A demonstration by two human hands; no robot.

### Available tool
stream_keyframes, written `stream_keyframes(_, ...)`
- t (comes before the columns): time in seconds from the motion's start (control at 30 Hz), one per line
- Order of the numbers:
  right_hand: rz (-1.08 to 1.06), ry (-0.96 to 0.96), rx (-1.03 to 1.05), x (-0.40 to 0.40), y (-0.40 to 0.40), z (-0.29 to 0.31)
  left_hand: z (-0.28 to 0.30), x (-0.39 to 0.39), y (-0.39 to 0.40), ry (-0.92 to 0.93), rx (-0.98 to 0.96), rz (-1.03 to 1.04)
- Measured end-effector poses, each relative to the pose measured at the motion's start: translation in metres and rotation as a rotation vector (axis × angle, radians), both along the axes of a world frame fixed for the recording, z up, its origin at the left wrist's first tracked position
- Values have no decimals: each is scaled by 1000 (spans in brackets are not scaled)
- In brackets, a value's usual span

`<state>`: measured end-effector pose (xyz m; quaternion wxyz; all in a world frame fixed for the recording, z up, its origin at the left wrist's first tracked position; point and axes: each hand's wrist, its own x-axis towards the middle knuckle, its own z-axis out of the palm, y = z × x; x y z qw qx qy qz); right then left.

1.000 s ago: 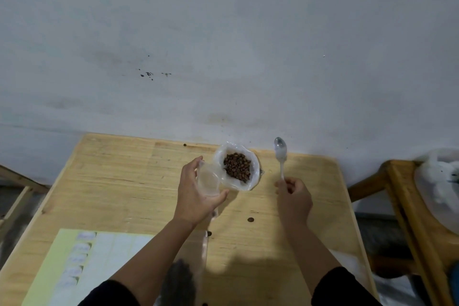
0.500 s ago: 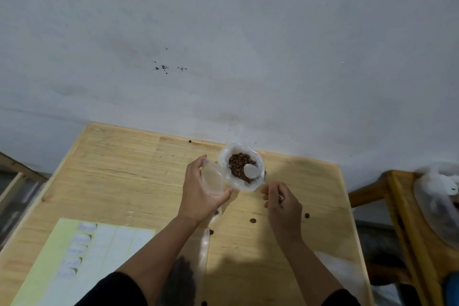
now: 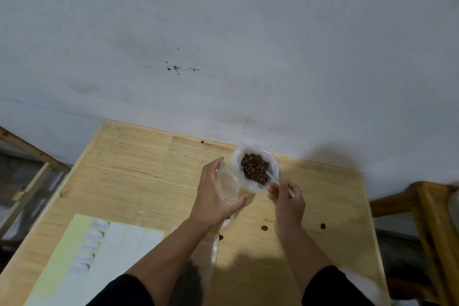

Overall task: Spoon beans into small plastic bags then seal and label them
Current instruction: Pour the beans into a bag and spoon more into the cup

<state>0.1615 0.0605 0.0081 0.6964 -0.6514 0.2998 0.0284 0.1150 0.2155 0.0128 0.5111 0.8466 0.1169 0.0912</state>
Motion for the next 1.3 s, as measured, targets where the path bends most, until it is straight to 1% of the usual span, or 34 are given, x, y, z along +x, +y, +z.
stream_keyframes(0.07,-72,15,66,3,-4,-2,0,1,0,2,-2,-11)
stream_keyframes(0.17,-139,13,90,4,-10,-2,-1,3,0,4,2,-16)
stream_keyframes(0.4,-177,-27,120,4,-22,20,-2,11,-4,34,3,-32)
stream_keyframes(0.53,-98,-100,139,1,-28,42,-3,14,-7,40,11,-35)
stream_keyframes(0.6,-42,-136,116,-3,-29,53,-2,15,-9,33,6,-38)
stream_keyframes(0.7,61,-214,26,-11,-25,67,0,17,-11,20,6,-52)
stream_keyframes(0.8,185,-351,-71,-18,-21,75,2,16,-11,11,14,-63)
stream_keyframes(0.9,150,-421,-143,-17,-22,74,2,14,-10,15,1,-62)
stream_keyframes(0.93,122,-418,-187,-16,-24,69,2,13,-9,15,-7,-60)
stream_keyframes(1.0,85,-377,-339,-13,-29,54,1,10,-8,15,-13,-58)
stream_keyframes(1.07,76,-324,-487,-14,-31,36,-1,8,-7,18,-2,-59)
stream_keyframes(1.1,79,-306,-526,-15,-31,27,-1,8,-6,21,1,-58)
stream_keyframes(1.2,96,-240,-507,-17,-23,7,-1,6,-5,33,3,-54)
stream_keyframes(1.27,72,-146,-406,-16,-17,-2,-2,6,-5,29,9,-53)
stream_keyframes(1.3,46,-92,-318,-14,-14,-4,-2,6,-5,30,5,-54)
